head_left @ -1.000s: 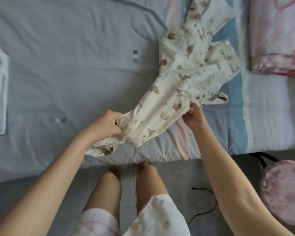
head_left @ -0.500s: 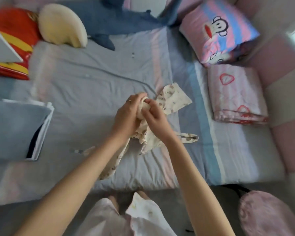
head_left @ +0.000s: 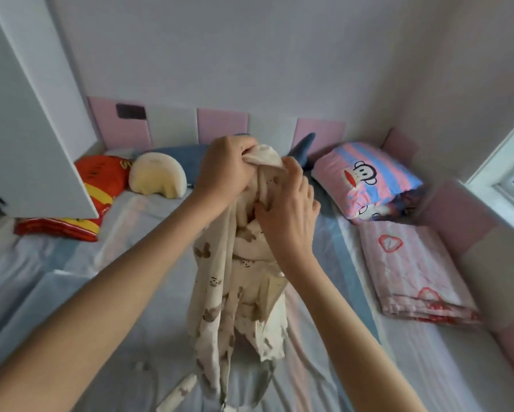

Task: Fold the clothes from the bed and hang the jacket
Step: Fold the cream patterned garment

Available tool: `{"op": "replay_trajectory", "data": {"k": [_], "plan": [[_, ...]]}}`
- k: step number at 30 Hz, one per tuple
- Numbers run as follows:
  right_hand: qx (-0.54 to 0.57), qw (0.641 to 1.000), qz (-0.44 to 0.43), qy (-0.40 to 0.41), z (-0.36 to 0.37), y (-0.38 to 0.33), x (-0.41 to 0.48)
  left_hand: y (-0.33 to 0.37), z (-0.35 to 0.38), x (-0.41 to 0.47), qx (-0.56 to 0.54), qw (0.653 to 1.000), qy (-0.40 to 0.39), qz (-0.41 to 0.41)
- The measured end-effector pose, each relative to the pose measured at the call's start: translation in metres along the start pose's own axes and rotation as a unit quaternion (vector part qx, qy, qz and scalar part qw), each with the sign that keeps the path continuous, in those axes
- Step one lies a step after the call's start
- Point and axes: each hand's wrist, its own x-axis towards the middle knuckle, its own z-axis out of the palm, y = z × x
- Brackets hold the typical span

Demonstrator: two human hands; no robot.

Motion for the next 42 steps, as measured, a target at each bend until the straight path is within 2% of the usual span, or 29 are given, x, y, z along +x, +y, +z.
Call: {"op": "replay_trajectory", "data": {"k": [2,4,5,7,10,12,14,16,18,19,21,23,26,28,31,33,34,35,36,37,39,42], "plan": [[-0.047,0.997,0.045,-0.052,-0.005,-0.001,0.012,0.002,-0.017,0.013,0.006,1.0,0.019,0.013],[-0.017,0.984,0.092,-0.153,-0.005,0.015,0.026,0.003,-0.036,0.024,0.012,0.999,0.048,0.021],[-0.009,0.974,0.096,-0.203,-0.006,0.026,0.032,0.001,-0.043,0.028,0.008,0.998,0.059,0.023],[-0.03,0.967,0.067,-0.245,-0.012,0.039,0.044,-0.002,-0.059,0.035,0.007,0.996,0.078,0.03],[-0.008,0.971,0.052,-0.231,-0.027,0.037,0.067,-0.003,-0.079,0.044,0.017,0.996,0.075,0.042],[0.076,0.98,0.058,-0.176,-0.041,0.025,0.081,-0.006,-0.088,0.05,0.047,0.996,0.071,0.038],[0.191,0.972,0.041,-0.132,-0.058,0.007,0.09,-0.005,-0.102,0.058,0.092,0.992,0.082,0.014],[0.273,0.951,0.008,-0.143,-0.074,-0.012,0.095,-0.003,-0.114,0.062,0.173,0.981,0.088,-0.024],[0.317,0.931,-0.016,-0.178,-0.087,-0.032,0.1,0.001,-0.118,0.06,0.218,0.975,0.048,-0.013],[0.327,0.925,-0.026,-0.192,-0.09,-0.039,0.103,0.003,-0.116,0.056,0.186,0.983,-0.003,0.015],[0.334,0.919,-0.04,-0.205,-0.088,-0.05,0.109,0.02,-0.106,0.04,0.031,0.993,-0.114,0.016],[0.318,0.92,-0.074,-0.219,-0.083,-0.055,0.108,0.031,-0.09,0.029,-0.017,0.985,-0.17,0.026],[0.235,0.935,-0.157,-0.213,-0.08,-0.05,0.103,0.031,-0.075,0.024,-0.014,0.986,-0.153,0.056],[0.13,0.952,-0.188,-0.204,-0.082,-0.032,0.104,0.025,-0.074,0.025,-0.031,0.989,-0.138,0.033],[0.006,0.952,-0.096,-0.29,-0.076,0.004,0.097,0.024,-0.071,0.022,-0.046,0.989,-0.138,-0.015],[-0.106,0.943,-0.083,-0.303,-0.058,0.019,0.073,0.028,-0.066,0.017,-0.048,0.989,-0.14,-0.026],[-0.099,0.958,-0.069,-0.262,-0.05,0.024,0.056,0.03,-0.064,0.015,-0.048,0.989,-0.139,-0.032],[-0.04,0.978,-0.037,-0.199,-0.044,0.027,0.038,0.032,-0.064,0.014,-0.054,0.988,-0.141,-0.042],[0.025,0.99,-0.012,-0.138,-0.037,0.032,0.022,0.033,-0.066,0.012,-0.069,0.986,-0.141,-0.055],[0.048,0.993,-0.012,-0.109,-0.033,0.034,0.007,0.033,-0.07,0.009,-0.09,0.984,-0.137,-0.075],[0.003,0.991,-0.022,-0.135,-0.024,0.041,-0.013,0.034,-0.08,0.013,-0.135,0.976,-0.122,-0.116],[-0.021,0.968,0.017,-0.251,-0.008,0.047,-0.022,0.036,-0.1,0.015,-0.191,0.963,-0.095,-0.163]]}}
